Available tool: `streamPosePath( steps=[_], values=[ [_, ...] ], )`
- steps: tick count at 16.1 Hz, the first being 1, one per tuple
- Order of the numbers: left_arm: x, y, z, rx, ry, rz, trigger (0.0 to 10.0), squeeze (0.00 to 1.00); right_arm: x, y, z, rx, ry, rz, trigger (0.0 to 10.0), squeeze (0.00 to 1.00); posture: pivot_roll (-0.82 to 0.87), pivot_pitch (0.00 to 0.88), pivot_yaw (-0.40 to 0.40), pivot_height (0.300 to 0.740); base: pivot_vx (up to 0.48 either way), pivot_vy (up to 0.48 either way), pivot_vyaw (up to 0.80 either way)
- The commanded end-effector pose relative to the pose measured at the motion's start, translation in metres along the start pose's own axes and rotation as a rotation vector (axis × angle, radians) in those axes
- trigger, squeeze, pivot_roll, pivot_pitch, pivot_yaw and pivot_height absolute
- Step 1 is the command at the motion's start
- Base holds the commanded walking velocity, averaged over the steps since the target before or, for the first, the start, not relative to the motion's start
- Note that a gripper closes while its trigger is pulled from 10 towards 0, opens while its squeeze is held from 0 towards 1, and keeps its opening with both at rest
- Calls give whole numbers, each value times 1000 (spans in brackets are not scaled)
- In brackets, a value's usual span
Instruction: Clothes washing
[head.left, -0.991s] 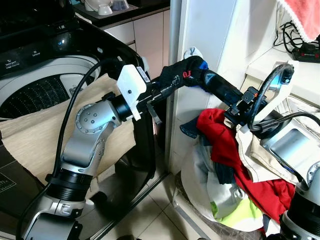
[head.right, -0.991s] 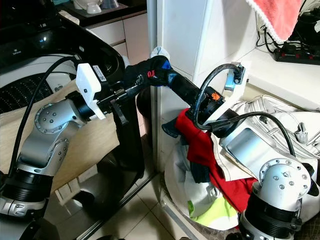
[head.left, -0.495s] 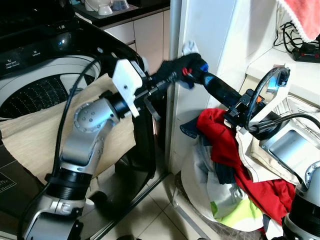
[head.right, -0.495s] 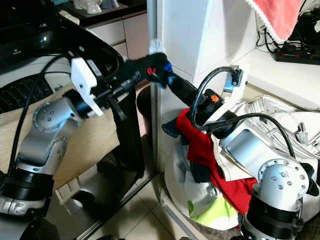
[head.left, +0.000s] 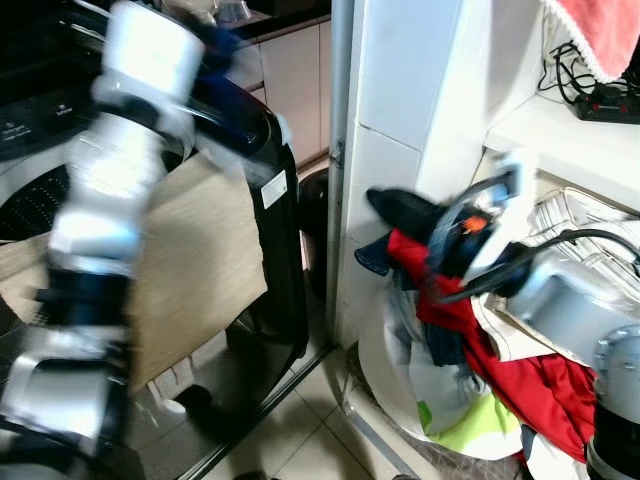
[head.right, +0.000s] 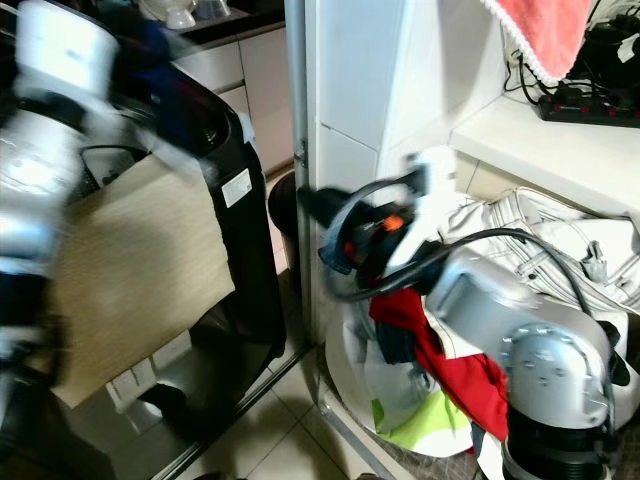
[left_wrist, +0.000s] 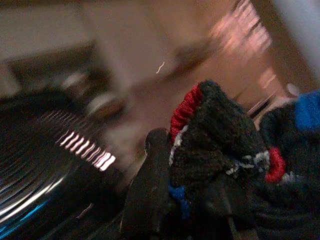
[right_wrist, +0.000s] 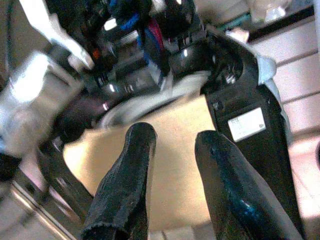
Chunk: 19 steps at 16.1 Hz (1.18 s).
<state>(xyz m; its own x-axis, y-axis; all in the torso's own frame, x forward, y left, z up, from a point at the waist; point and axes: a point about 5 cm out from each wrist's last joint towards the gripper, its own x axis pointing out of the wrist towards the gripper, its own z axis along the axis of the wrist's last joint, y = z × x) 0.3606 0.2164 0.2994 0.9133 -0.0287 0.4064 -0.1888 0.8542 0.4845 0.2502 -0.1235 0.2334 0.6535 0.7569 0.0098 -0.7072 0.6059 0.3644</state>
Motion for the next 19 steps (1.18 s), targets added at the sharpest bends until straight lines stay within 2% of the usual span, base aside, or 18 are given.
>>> streamPosePath(
  steps=[1, 2, 3, 4, 7, 8, 10, 14, 17, 19],
  values=[
    [-1, 5, -19, 27, 117, 39, 2549, 0, 6, 7, 4, -69, 5, 5, 10000, 0, -87, 0, 52, 740, 0, 0, 0],
    [-4, 11, -31, 25, 170, 72, 5137, 0, 10, 9, 4, -100, 15, 0, 10000, 0, -88, 0, 52, 740, 0, 0, 0],
    [-8, 15, -51, 23, 264, 69, 10000, 0, 13, 12, 2, -128, 27, 1, 10000, 0, -88, 0, 52, 740, 0, 0, 0],
    [-12, 20, -72, 32, 344, 64, 10000, 0, 17, 14, -1, -156, 40, 0, 10000, 0, -86, 0, 47, 740, 0, 0, 0],
    [-13, 37, -85, 59, 425, 125, 10000, 0, 20, 15, -6, -176, 56, 1, 10000, 0, -85, 0, 45, 740, 0, 0, 0],
    [-15, 42, -95, 50, 505, 119, 10000, 1000, 21, 17, -9, -191, 72, 7, 10000, 0, -87, 0, 47, 740, 0, 0, 0],
    [-16, 49, -103, 16, 564, 100, 10000, 1000, 20, 17, -13, -214, 94, 9, 10000, 0, -91, 0, 46, 740, 0, 0, 0],
    [-11, 55, -101, -5, 555, 71, 10000, 1000, 20, 12, -12, -224, 87, -34, 10000, 0, -89, 0, 38, 740, 0, 0, 0],
    [-7, 62, -95, 9, 497, 129, 10000, 1000, 22, 2, -7, -228, 50, -112, 10000, 0, -90, 0, 34, 740, 0, 0, 0],
    [-1, 73, -78, 30, 360, 234, 10000, 1000, 22, -11, 0, -214, -4, -222, 10000, 0, -89, 0, 33, 740, 0, 0, 0]
  ],
)
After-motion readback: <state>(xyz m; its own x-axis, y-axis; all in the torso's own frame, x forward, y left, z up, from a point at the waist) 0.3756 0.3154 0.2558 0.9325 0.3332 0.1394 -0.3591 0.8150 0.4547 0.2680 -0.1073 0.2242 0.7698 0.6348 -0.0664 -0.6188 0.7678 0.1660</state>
